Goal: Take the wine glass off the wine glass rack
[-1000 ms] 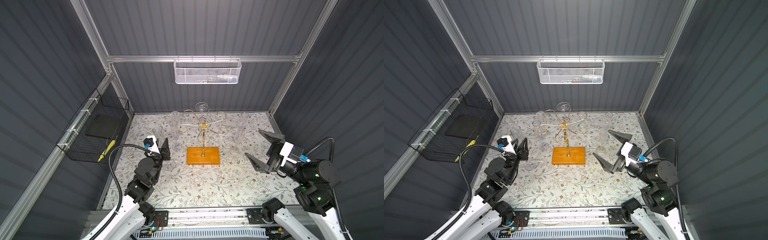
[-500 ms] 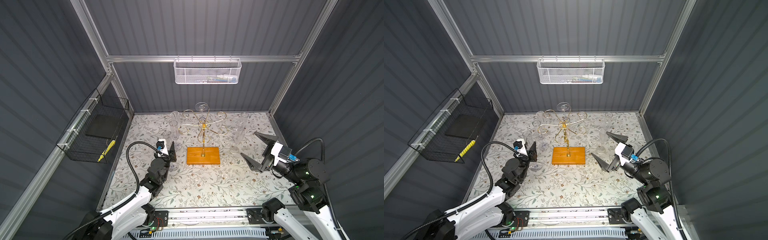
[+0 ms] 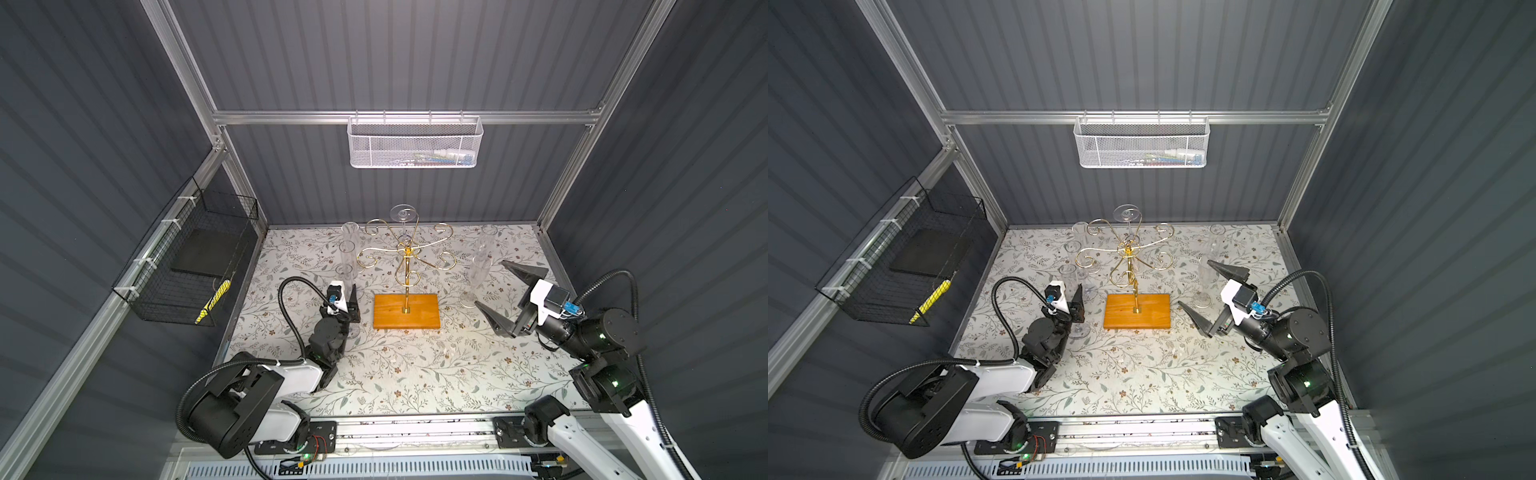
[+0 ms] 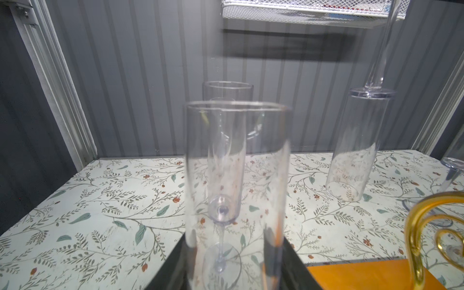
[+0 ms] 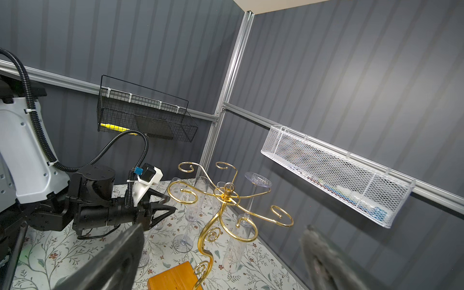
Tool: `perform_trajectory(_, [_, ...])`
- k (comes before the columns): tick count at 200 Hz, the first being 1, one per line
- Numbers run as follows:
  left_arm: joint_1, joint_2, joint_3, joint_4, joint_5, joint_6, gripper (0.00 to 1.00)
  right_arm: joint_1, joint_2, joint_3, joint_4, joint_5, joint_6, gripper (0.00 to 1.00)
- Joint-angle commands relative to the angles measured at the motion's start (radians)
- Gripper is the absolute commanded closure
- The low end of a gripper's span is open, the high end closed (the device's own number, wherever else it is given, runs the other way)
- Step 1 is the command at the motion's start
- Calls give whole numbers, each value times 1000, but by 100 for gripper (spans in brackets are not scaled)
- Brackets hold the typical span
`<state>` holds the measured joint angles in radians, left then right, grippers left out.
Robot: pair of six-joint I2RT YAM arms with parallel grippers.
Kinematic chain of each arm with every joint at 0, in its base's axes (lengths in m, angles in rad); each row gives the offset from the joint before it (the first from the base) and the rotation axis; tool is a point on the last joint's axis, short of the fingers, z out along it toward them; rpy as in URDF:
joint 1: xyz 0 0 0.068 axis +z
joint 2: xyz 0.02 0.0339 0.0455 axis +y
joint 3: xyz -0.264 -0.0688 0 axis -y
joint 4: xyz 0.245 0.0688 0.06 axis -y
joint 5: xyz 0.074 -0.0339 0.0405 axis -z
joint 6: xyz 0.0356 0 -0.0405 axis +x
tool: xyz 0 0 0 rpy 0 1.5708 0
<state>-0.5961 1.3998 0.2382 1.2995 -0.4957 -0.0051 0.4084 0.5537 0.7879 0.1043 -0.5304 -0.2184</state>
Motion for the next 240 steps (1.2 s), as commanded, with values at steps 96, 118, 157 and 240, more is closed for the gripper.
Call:
perform_trajectory(96, [-8, 128, -24, 229, -3, 21, 59, -2, 9, -3, 25, 4, -16, 1])
perform_trajectory(118, [-10, 130, -33, 228, -7, 15, 56, -2, 6, -1, 21, 6, -20, 1])
perform_trajectory(157, [-10, 124, -41, 227, -10, 19, 49, -2, 5, -1, 17, 4, -20, 1])
perform_trajectory(240, [-14, 94, -71, 227, -20, 22, 38, -2, -5, 0, 13, 7, -26, 1])
